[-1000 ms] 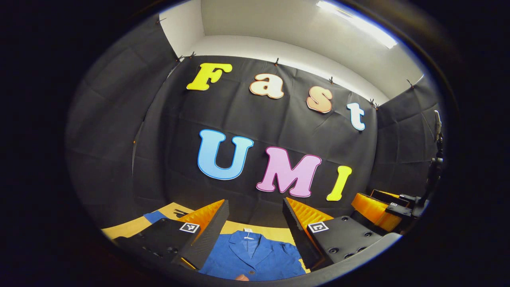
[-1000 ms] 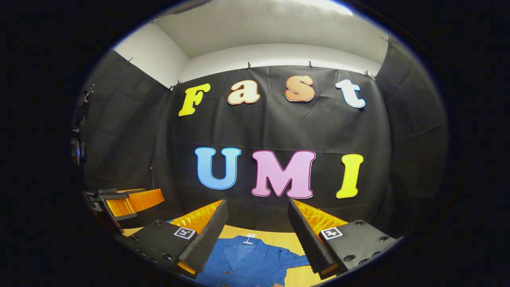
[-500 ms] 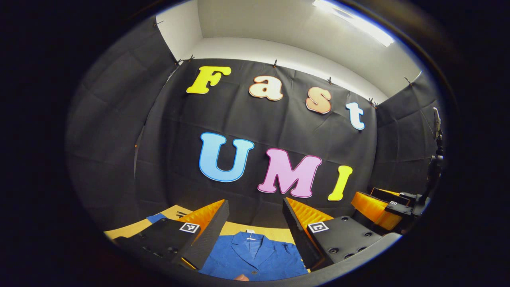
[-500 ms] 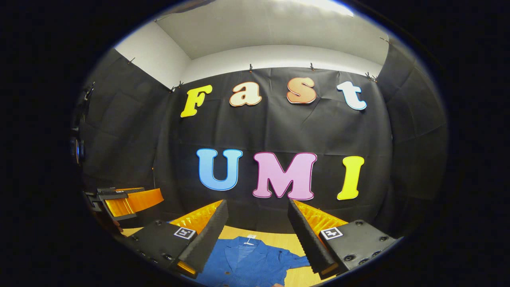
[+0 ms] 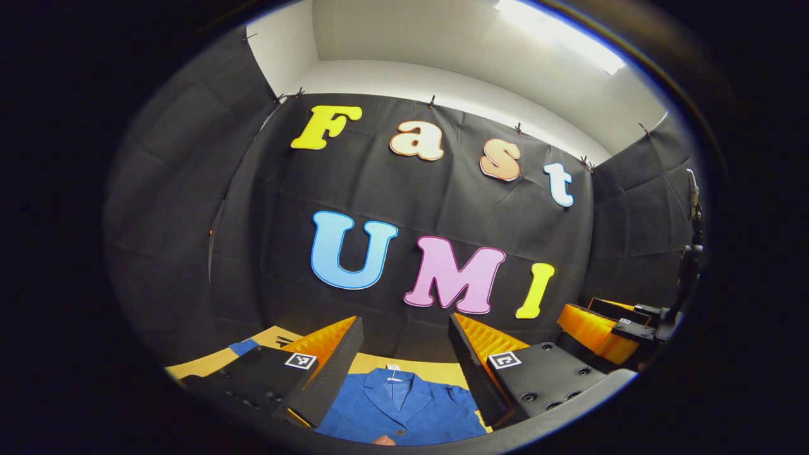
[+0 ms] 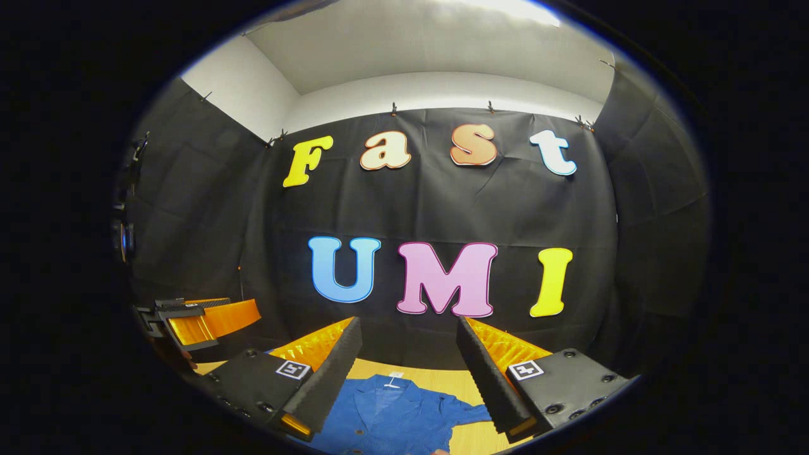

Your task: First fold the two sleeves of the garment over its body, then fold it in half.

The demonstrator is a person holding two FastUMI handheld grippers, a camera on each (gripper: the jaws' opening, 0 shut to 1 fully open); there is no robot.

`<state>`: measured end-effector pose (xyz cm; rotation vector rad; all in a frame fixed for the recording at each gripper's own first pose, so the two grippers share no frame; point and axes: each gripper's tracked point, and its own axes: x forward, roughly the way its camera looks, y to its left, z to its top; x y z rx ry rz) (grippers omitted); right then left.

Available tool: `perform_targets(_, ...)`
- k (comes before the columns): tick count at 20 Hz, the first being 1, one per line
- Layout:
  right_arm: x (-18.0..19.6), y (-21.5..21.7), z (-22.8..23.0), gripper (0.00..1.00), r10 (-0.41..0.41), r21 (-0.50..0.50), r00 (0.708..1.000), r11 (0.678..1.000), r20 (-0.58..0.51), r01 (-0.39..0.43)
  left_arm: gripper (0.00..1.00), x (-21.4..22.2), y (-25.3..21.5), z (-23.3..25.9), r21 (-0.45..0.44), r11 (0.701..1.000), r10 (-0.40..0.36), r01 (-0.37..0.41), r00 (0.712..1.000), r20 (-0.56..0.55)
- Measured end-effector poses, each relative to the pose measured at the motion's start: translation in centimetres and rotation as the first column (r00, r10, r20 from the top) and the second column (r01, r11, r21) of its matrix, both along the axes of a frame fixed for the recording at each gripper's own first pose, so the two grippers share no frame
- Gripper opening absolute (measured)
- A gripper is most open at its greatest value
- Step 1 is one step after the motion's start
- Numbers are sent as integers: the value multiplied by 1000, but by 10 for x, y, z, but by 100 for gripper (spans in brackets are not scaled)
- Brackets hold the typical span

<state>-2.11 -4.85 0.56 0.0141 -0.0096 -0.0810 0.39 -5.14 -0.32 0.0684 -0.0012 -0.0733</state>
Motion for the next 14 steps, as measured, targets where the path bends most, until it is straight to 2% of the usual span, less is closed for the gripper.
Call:
perform_targets(1,0,0,0,92,-1,-1,1000,1000,1,1,81,-1,0,1,3,1000,-2,2,1000,-1)
perform_targets(2,0,-1,1,92,-2,-3,1000,1000,2,2,84,-1,-1,0,7,1000,-4,4,1000,-1)
perform_targets(5,-1,0,1,92,-4,-5,1000,1000,2,4,84,-1,-1,0,19,1000,-7,7,1000,0)
perform_targets(6,-1,1,1,97,-6,-6,1000,1000,3,6,84,-1,-1,1,22,1000,-8,8,1000,1)
perform_targets(7,-2,0,1,97,-7,-7,1000,1000,2,7,84,-1,-2,2,25,1000,-9,9,1000,2)
perform_targets(8,-2,1,2,92,-8,-8,1000,1000,3,8,84,0,-1,2,30,1000,-9,9,1000,2)
perform_targets(9,-2,1,2,92,-10,-8,1000,1000,3,10,84,-1,-1,2,34,999,-11,11,1000,3)
perform_targets(10,-3,1,2,97,-11,-9,1000,1000,2,11,81,-2,-1,2,38,999,-11,10,1000,2)
perform_targets(12,-3,2,1,97,-14,-11,1000,1000,-1,14,84,-1,-1,0,45,999,-10,10,1000,-2)
perform_targets(13,-3,2,1,92,-14,-12,1000,1000,-2,14,84,-1,0,1,46,999,-10,10,1000,-3)
perform_targets(14,-3,2,2,92,-15,-14,1000,1000,-2,15,84,0,0,0,44,999,-11,11,1000,-5)
